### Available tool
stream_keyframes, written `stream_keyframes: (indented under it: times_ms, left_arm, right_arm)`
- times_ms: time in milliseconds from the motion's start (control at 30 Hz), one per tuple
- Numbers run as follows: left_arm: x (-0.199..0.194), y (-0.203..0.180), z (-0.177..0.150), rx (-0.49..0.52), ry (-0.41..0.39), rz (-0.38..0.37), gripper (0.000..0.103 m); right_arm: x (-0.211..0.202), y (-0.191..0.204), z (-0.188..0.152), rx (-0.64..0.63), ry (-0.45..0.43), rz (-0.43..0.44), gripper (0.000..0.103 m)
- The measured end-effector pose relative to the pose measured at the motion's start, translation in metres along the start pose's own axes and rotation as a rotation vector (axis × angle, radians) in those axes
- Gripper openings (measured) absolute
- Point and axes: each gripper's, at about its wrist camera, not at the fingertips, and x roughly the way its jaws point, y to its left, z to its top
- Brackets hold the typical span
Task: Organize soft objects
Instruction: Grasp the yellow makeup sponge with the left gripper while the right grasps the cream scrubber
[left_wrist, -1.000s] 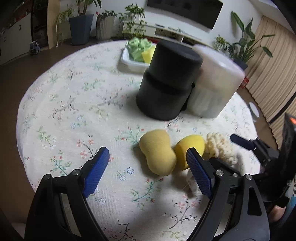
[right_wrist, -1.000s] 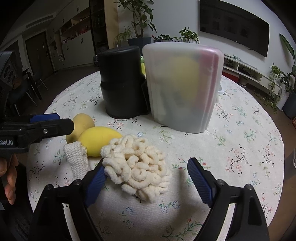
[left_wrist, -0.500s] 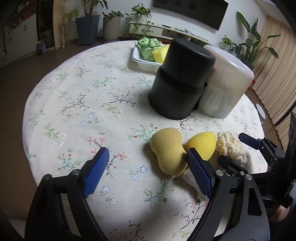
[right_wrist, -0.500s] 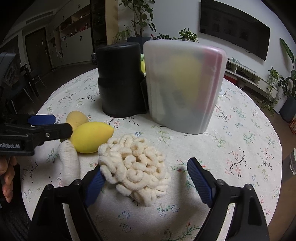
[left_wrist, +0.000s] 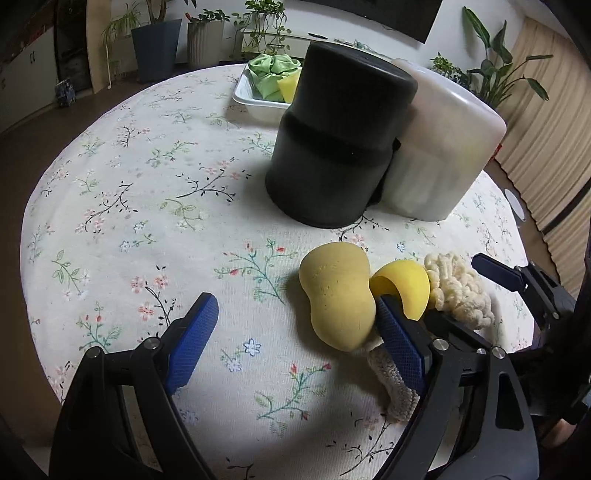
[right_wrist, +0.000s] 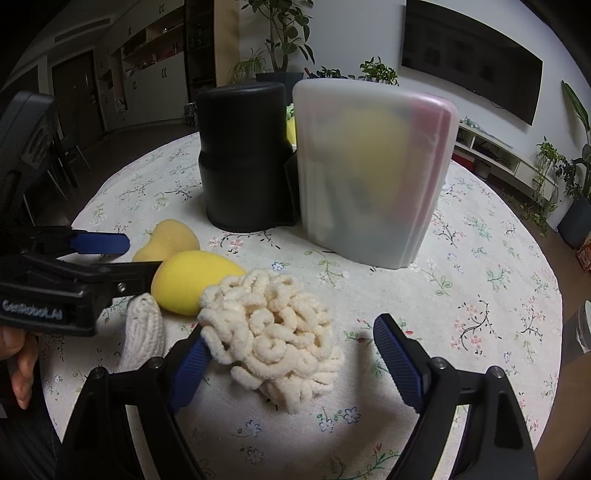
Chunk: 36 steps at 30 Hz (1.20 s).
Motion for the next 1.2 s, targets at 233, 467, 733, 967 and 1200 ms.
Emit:
stream_keyframes:
  times_ms: [233, 467, 733, 967, 1200]
  left_arm:
    - [-0.001, -0.007, 0.000, 0.024, -0.001, -0.003, 0.070]
    - [0.001, -0.004, 0.000, 0.000, 0.001, -0.041, 0.066]
    - [0.000, -0.011, -0.003, 0.021, -0.015, -0.021, 0.060]
    - [-0.004, -0.016, -0.008, 0.039, -0.022, -0.067, 0.031]
    - [-0.009, -0.014, -0.010, 0.016, -0.033, -0.089, 0.030]
  right_arm:
    - [-0.001, 0.000, 0.001, 0.001, -0.010, 0.003, 0.076]
    - [-0.002, 0.001, 0.001, -0.002, -0.010, 0.004, 0.062]
    - [-0.003, 0.004, 0.001, -0.017, -0.018, 0.009, 0.062]
    - [-0.002, 0.003, -0.002, -0.015, -0.005, 0.015, 0.046]
    - [-0.005, 0.000, -0.004, -0.005, -0.004, 0.016, 0.035]
